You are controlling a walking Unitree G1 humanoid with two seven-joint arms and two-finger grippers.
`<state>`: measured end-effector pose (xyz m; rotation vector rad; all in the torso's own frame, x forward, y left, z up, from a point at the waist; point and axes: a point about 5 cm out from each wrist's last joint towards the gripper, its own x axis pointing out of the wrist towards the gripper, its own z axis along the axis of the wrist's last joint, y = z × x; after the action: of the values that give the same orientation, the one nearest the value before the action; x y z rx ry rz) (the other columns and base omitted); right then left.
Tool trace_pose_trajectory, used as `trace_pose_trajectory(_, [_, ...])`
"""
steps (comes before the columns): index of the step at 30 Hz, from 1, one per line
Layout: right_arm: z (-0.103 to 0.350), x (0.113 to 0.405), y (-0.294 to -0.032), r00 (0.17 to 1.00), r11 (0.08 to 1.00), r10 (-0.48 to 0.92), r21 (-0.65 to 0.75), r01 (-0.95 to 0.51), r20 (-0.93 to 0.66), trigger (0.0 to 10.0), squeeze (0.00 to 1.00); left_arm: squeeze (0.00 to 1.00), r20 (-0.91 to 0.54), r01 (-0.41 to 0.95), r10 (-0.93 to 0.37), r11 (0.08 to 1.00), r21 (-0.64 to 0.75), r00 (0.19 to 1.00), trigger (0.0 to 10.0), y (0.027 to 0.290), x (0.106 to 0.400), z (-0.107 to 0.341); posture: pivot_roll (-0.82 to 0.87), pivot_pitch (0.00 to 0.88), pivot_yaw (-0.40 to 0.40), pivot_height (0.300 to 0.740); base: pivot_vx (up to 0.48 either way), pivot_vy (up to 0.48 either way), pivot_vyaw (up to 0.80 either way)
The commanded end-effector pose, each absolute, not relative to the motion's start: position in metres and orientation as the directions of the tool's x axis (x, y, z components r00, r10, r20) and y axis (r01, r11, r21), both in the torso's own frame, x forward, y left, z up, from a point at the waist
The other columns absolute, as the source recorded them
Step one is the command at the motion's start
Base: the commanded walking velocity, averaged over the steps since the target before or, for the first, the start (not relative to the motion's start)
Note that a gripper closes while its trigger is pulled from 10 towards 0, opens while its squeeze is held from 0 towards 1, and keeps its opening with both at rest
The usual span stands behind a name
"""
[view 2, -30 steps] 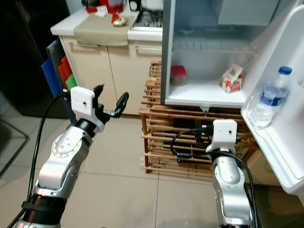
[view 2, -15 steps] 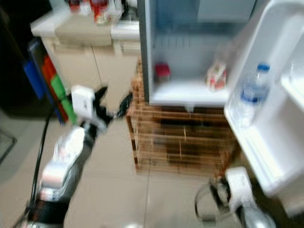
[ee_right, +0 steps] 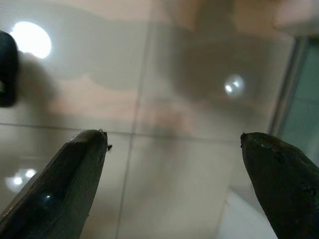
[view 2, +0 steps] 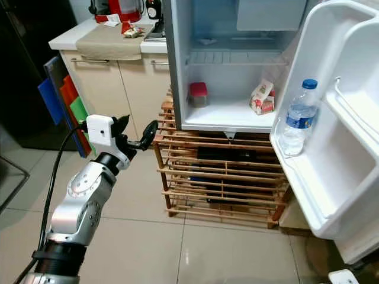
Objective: Restocking fridge
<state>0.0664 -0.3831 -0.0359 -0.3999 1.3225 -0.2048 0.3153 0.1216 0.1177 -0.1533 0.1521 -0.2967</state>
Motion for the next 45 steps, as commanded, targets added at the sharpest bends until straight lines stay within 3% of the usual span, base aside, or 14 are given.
trace_pose_trajectory(1, [-0.031,0.068,-0.391,0.237,0.9,-0.41,-0.433,-0.054,-0.881,10.0,0.0,0.0,-0.305,0.233,-0.273,0.959,-0.159,0.913,10.0,0.124,0.318,0.101,-0.15,0.0,0.048,0.74,0.0,0.0,0.0])
trace_pose_trajectory(8, [-0.002,0.08,-0.425,0.299,0.792,-0.603,-0.6,0.114,-0.739,10.0,0.0,0.0,-0.433,0.412,-0.339,0.907,0.084,0.835,10.0,0.117,0.314,0.081,-0.17,0.0,0.068,0.74,0.0,0.0,0.0])
trace_pose_trajectory(11, [0.012,0.106,-0.428,0.395,0.836,-0.535,-0.536,0.12,-0.746,10.0,0.0,0.0,-0.509,0.551,-0.374,0.794,0.256,0.775,10.0,0.114,0.305,0.064,-0.17,0.0,0.066,0.74,0.0,0.0,0.0])
trace_pose_trajectory(14, [0.009,0.107,-0.423,0.399,0.857,-0.498,-0.507,0.092,-0.77,10.0,0.0,0.0,-0.518,0.561,-0.372,0.782,0.271,0.77,10.0,0.113,0.304,0.062,-0.17,0.0,0.064,0.74,0.0,0.0,0.0])
trace_pose_trajectory(18, [-0.011,0.126,-0.378,0.547,0.941,-0.275,-0.338,-0.015,-0.791,10.0,0.0,0.0,-0.529,0.56,-0.361,0.78,0.281,0.768,10.0,0.11,0.304,0.061,-0.17,0.0,0.058,0.74,0.0,0.0,0.0])
trace_pose_trajectory(21, [-0.013,0.132,-0.366,0.586,0.956,-0.209,-0.291,-0.048,-0.783,10.0,0.0,0.0,-0.53,0.565,-0.364,0.774,0.285,0.766,10.0,0.11,0.304,0.061,-0.17,0.0,0.058,0.74,0.0,0.0,0.0])
trace_pose_trajectory(22, [-0.017,0.137,-0.34,0.61,0.975,-0.035,-0.161,-0.152,-0.792,10.0,0.0,0.0,-0.531,0.574,-0.369,0.765,0.292,0.763,10.0,0.111,0.304,0.06,-0.17,0.0,0.057,0.74,0.0,0.0,0.0])
trace_pose_trajectory(26, [-0.028,0.129,-0.314,0.575,0.965,0.144,-0.014,-0.262,-0.806,10.0,0.0,0.0,-0.54,0.579,-0.364,0.756,0.305,0.759,10.0,0.114,0.304,0.057,-0.17,0.0,0.054,0.74,0.0,0.0,0.0])
trace_pose_trajectory(30, [-0.034,0.12,-0.306,0.537,0.954,0.179,0.013,-0.299,-0.824,10.0,0.0,0.0,-0.552,0.582,-0.355,0.751,0.312,0.754,10.0,0.116,0.302,0.054,-0.17,0.0,0.05,0.74,0.0,0.0,0.0])
trace_pose_trajectory(32, [-0.04,0.109,-0.312,0.496,0.959,0.12,-0.029,-0.283,-0.86,10.0,0.0,0.0,-0.557,0.585,-0.354,0.748,0.314,0.751,10.0,0.116,0.3,0.052,-0.17,0.0,0.049,0.74,0.0,0.0,0.0])
trace_pose_trajectory(38, [-0.034,0.103,-0.368,0.432,0.93,-0.345,-0.367,0.034,-0.833,10.0,0.0,0.0,-0.529,0.571,-0.37,0.77,0.286,0.764,10.0,0.11,0.301,0.053,-0.17,0.0,0.052,0.74,0.0,0.0,0.0])
trace_pose_trajectory(42, [-0.02,0.11,-0.387,0.436,0.868,-0.496,-0.446,0.22,-0.75,10.0,0.0,0.0,-0.379,0.503,-0.441,0.861,0.077,0.814,10.0,0.1,0.308,0.074,-0.17,0.0,0.062,0.74,0.0,0.0,0.0])
trace_pose_trajectory(43, [-0.013,0.111,-0.396,0.431,0.823,-0.568,-0.485,0.296,-0.701,10.0,0.0,0.0,-0.262,0.5,-0.491,0.865,-0.038,0.831,10.0,0.094,0.308,0.092,-0.17,0.0,0.065,0.74,0.0,0.0,0.0])
trace_pose_trajectory(45, [-0.011,0.111,-0.399,0.426,0.807,-0.591,-0.499,0.316,-0.685,10.0,0.0,0.0,-0.228,0.503,-0.501,0.862,-0.053,0.835,10.0,0.092,0.308,0.097,-0.17,0.0,0.065,0.74,0.0,0.0,0.0])
